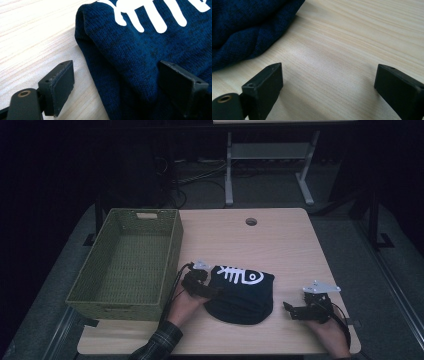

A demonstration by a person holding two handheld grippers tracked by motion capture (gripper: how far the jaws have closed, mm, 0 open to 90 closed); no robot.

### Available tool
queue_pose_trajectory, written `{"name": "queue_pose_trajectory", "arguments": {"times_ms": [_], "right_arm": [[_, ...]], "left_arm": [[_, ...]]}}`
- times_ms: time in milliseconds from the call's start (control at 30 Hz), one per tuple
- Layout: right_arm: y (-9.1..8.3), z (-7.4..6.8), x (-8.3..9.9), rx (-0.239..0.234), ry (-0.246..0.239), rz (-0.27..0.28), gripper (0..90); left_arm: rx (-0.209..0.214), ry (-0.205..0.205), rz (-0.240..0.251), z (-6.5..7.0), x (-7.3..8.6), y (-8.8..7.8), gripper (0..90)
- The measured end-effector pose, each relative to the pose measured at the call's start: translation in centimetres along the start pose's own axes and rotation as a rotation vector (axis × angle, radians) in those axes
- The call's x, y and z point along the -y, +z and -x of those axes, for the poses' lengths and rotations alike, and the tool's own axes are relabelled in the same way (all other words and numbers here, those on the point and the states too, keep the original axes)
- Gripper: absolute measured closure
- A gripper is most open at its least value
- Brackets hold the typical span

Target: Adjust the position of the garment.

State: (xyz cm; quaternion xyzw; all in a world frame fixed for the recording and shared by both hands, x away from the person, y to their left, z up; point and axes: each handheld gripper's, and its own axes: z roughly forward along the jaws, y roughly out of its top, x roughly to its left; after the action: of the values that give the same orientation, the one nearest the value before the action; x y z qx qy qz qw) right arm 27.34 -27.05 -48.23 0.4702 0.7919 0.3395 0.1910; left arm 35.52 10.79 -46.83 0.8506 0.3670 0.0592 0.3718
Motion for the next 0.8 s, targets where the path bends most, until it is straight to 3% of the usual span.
{"name": "queue_pose_trajectory", "arguments": {"times_ms": [67, 133, 267, 433, 633, 800], "right_arm": [[0.04, 0.10, -0.02, -0.005, 0.010, -0.003, 8.0], [0.04, 0.11, -0.02, -0.004, 0.013, -0.004, 8.0], [0.05, 0.13, -0.03, -0.003, 0.013, -0.005, 8.0], [0.06, 0.13, -0.04, -0.003, 0.014, -0.005, 8.0], [0.07, 0.13, -0.05, -0.003, 0.014, -0.005, 8.0], [0.07, 0.13, -0.05, -0.003, 0.014, -0.005, 8.0]], "left_arm": [[0.016, 0.014, 0.004, 0.07, 0.04, -0.07, 18.4], [0.081, 0.022, 0.005, 0.00, 0.06, -0.18, 37.3], [0.119, 0.002, 0.009, -0.12, 0.13, -0.17, 47.7], [0.140, 0.003, -0.002, -0.17, 0.05, -0.14, 56.0], [0.169, -0.009, -0.030, -0.50, -0.28, -0.12, 58.9], [0.177, -0.008, -0.059, -0.31, -0.64, -0.18, 68.6]]}}
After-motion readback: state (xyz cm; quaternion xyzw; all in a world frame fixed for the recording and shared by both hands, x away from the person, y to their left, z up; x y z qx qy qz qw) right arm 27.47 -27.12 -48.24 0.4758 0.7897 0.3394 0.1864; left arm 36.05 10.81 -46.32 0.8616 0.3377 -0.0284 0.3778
